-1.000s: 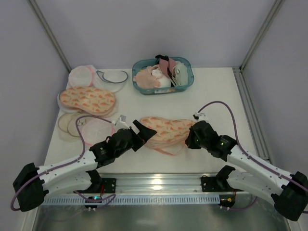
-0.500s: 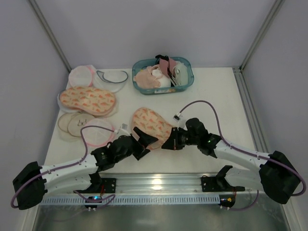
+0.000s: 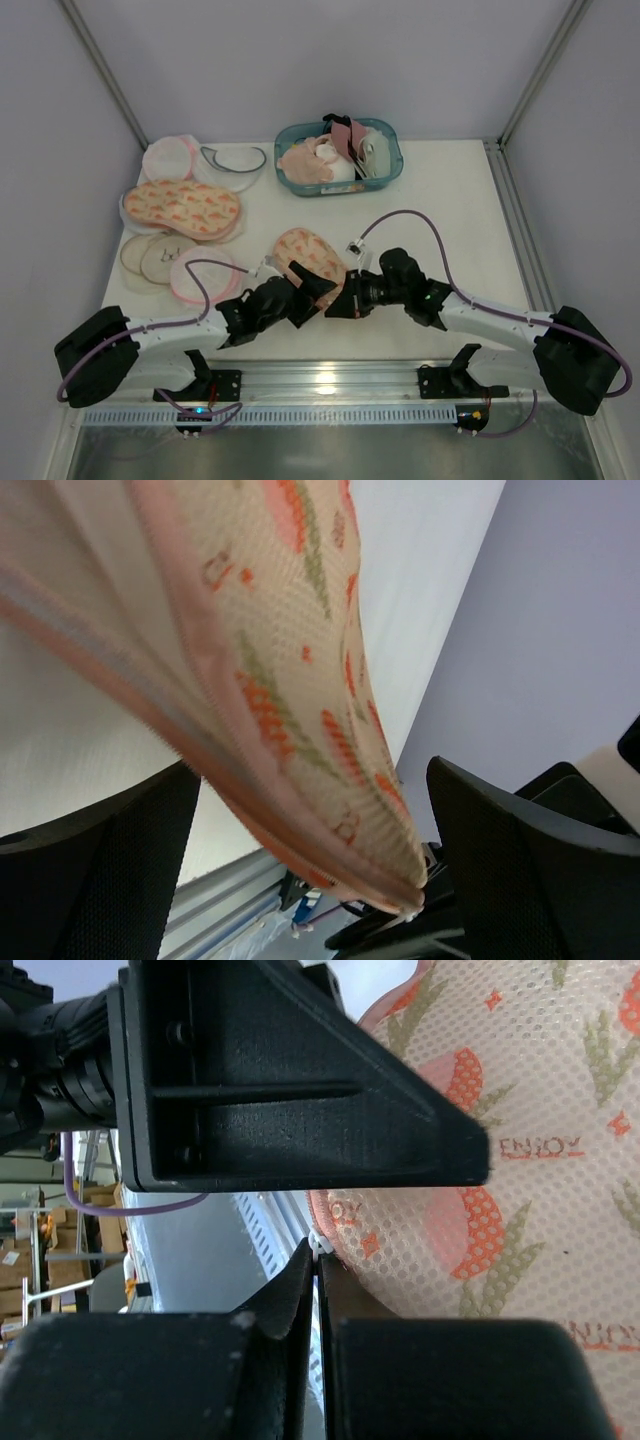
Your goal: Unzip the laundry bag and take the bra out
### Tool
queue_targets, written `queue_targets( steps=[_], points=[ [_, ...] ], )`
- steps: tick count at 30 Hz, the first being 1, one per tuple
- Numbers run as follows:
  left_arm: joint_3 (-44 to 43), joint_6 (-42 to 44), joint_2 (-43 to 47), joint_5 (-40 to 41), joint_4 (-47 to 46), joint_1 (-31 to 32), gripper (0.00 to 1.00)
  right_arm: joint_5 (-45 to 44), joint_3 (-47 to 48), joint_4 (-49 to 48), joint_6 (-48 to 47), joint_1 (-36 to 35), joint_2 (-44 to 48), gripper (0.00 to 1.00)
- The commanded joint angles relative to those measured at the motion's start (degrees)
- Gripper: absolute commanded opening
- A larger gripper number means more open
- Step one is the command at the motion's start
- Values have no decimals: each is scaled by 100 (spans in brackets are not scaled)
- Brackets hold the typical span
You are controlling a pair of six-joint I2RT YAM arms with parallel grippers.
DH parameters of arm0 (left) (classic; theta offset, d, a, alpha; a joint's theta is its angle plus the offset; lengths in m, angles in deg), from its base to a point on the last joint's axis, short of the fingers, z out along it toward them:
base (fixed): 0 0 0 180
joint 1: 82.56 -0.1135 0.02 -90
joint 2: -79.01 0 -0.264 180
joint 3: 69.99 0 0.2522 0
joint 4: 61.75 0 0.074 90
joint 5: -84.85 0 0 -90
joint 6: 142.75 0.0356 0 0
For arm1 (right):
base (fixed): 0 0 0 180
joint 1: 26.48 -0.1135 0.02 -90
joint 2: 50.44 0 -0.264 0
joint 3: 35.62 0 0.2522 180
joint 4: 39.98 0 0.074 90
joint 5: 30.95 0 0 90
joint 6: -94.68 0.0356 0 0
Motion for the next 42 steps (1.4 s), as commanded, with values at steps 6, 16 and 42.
queue_targets(
  steps=[6,16,42],
  points=[
    [-200,89,-129,287,-753,-12,71,19,163,282,-374,-128,25,4],
    [-51,160,-6,296,-762,-126,29,-395,418,1146,-797,-137,43,4],
    [-209,1784,600,-1680,381,-1198,0,-3716,761,3159,-1008,-76,-572,4]
  ],
)
